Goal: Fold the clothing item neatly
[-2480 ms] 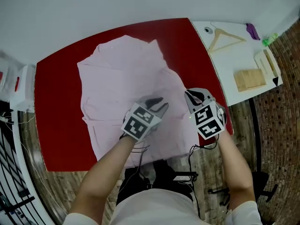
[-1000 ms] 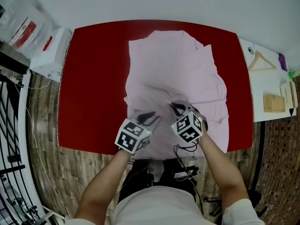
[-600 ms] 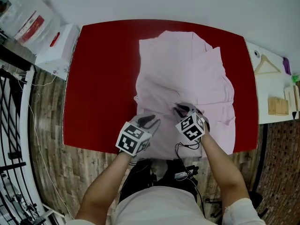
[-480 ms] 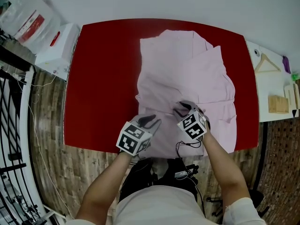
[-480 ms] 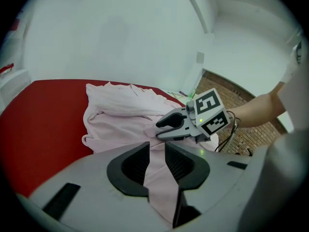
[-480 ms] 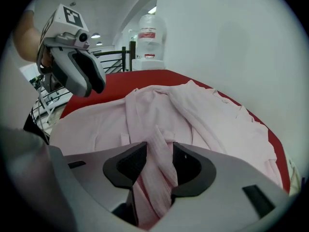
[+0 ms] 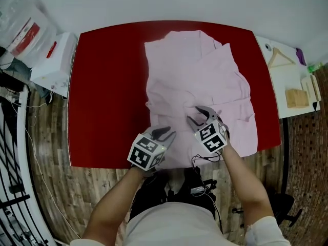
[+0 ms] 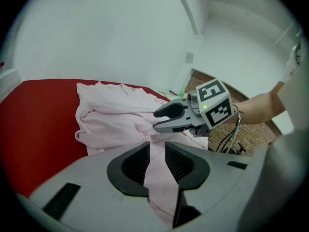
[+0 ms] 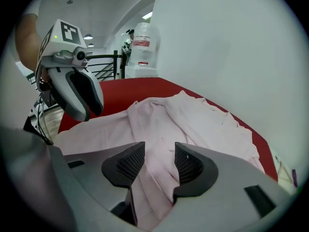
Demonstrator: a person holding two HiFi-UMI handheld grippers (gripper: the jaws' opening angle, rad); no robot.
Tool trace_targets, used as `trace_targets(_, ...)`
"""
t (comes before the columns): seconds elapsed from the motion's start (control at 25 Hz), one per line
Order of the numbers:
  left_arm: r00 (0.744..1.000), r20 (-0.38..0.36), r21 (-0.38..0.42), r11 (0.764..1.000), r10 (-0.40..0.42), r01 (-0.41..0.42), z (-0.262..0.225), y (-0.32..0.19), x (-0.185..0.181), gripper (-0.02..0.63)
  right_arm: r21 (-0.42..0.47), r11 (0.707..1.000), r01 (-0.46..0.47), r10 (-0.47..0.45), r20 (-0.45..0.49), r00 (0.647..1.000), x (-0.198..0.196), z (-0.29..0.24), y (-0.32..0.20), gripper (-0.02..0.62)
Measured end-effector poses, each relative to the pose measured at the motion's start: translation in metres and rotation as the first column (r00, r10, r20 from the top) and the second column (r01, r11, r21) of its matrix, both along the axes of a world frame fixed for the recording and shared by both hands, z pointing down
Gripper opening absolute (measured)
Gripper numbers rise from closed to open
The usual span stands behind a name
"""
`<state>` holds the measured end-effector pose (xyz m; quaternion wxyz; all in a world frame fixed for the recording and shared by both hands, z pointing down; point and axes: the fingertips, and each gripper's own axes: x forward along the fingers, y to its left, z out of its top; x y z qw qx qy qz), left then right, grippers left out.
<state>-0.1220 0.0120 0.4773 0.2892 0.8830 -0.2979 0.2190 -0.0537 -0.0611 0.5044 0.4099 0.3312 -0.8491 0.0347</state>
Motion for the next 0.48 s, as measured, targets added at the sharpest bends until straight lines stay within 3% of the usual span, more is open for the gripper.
trace_targets(0.24, 1.0, -0.004, 0.025, 1.0, -0.007, 0.007, -0.003, 0.016, 0.001, 0.094, 0.004, 0.999, -0.036, 0.036, 0.04, 0.999, 0.01, -0.011, 0.024, 0.173)
trace_targets(0.48, 0.995, -0.005, 0.051, 0.993, -0.105, 0.105, -0.005, 0.032, -0.008, 0.044, 0.015, 0.999, -0.031, 0.029, 0.103, 0.994, 0.027, -0.025, 0.042, 0.172)
